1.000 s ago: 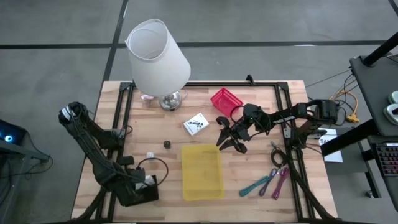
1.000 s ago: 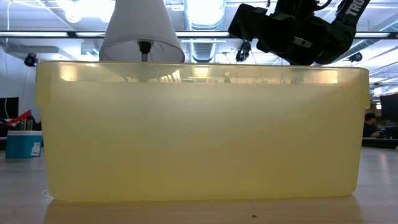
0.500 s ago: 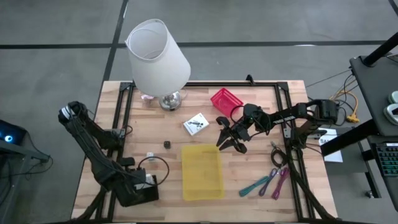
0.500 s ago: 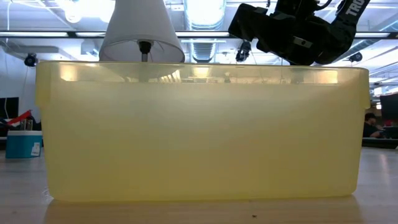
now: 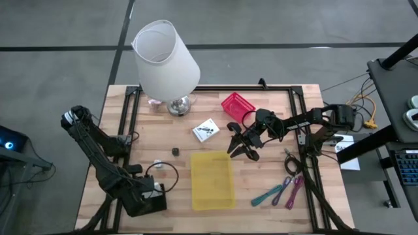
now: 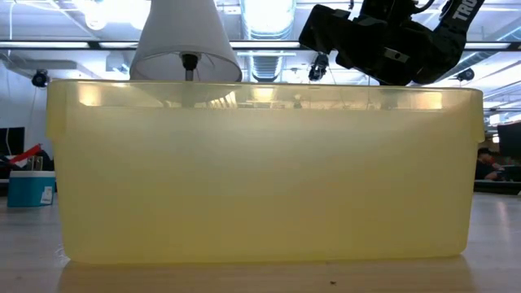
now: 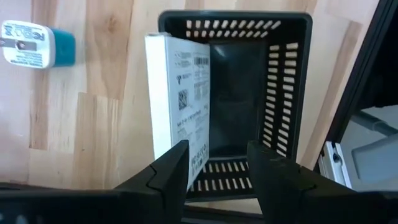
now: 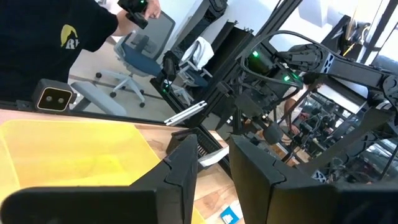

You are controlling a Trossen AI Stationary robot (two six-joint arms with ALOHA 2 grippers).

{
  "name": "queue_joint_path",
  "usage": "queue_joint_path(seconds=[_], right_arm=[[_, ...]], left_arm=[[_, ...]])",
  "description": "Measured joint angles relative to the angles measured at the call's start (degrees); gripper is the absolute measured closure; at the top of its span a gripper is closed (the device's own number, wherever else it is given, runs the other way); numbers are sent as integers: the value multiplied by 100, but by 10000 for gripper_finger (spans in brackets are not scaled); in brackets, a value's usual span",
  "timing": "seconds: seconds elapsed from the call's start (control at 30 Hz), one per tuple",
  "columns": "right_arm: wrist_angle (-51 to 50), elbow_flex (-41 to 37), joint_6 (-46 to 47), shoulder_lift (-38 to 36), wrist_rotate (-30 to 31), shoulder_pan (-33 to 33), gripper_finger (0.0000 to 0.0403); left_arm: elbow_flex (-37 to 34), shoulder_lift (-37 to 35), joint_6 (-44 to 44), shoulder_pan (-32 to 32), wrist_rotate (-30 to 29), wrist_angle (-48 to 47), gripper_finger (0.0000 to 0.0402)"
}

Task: Pick and place items into bin
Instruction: Put the card reader box into the black bin

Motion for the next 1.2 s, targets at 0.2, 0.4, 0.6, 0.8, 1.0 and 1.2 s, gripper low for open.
queue_joint_path(seconds=[0.2, 0.4, 0.6, 0.8, 1.0, 1.2], right_arm=[[-20, 0, 125, 0, -2, 0, 328], [-54, 0, 146, 0, -2, 0, 328], [-144, 0, 144, -4, -4, 0, 328], [-146, 0, 138, -4, -4, -2, 328], [-138, 7, -125, -7, 171, -3, 328], [-141, 23, -158, -9, 1369, 28, 328]], left_arm=[[0, -2, 499, 222, -345, -11, 256], [0, -2, 1967, 570, -930, 1, 255], [0, -2, 3503, 948, -1872, 9, 255], [0, -2, 5112, 1277, -3199, 109, 255], [13, -9, 6669, 1682, -4215, 642, 255], [151, -11, 7106, 1998, -4557, 756, 255]])
